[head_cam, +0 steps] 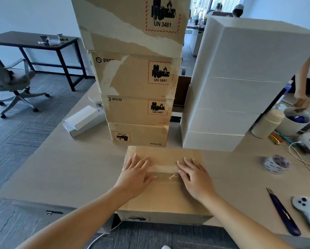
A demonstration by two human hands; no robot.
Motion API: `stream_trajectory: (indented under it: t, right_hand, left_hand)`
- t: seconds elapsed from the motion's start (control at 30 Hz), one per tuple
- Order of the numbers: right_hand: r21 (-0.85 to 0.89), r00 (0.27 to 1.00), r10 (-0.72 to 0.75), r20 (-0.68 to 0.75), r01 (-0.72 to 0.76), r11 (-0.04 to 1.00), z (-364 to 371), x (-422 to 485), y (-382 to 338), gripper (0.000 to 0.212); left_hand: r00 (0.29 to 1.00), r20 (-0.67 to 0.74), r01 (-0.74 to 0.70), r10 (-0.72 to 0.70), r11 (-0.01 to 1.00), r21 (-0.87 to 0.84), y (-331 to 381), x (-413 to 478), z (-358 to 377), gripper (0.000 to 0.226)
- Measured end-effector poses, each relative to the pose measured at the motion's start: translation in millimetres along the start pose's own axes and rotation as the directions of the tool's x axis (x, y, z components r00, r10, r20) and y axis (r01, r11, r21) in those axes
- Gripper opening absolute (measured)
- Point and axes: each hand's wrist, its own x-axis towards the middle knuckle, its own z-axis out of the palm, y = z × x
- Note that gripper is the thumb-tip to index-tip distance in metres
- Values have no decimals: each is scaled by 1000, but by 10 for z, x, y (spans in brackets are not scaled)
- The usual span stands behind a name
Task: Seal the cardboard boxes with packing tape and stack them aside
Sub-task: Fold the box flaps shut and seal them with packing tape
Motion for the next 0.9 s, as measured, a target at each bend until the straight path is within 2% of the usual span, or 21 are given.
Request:
stream_trajectory:
  t: [0.07,0.13,0.33,0.47,0.53,0.67,0.77,0.83,0.9]
  right_hand:
    - [-33,1000,-5,27,6,999,51,-38,19,52]
    - [-53,999,-15,44,17,998,94,-63,40,50]
    - [-132,999,-45,26,48,990,239,-70,124,69]
    - [-109,999,-16,51,22,994,199,7,106,56]
    - [-77,998,2,62,3,997,159,65,95,58]
    - [-57,992,17,123,-10,998,108,143,74,48]
    - [-31,980,48,191,-42,999,6,225,47,47]
    - [-48,970,57,238,-47,998,-92,291,40,47]
    - [-68,966,37,254,-20,997,-181,340,10,45]
  left_hand:
    - [1000,2,-2,2,1000,-26,-9,-35,85,96]
    - [1000,14,-1,1,1000,-17,-35,-53,167,100]
    - [999,36,38,-38,999,-4,-65,-29,264,64]
    - [999,39,36,-35,999,-9,-104,62,271,70]
    - [999,37,28,-27,999,-19,-106,124,276,78]
    - [994,104,26,-29,999,24,-85,169,193,90]
    - [972,216,66,-91,990,121,7,256,0,58]
    - [946,282,129,-159,984,123,94,404,-86,50]
    - [933,284,187,-221,972,141,191,557,-172,38]
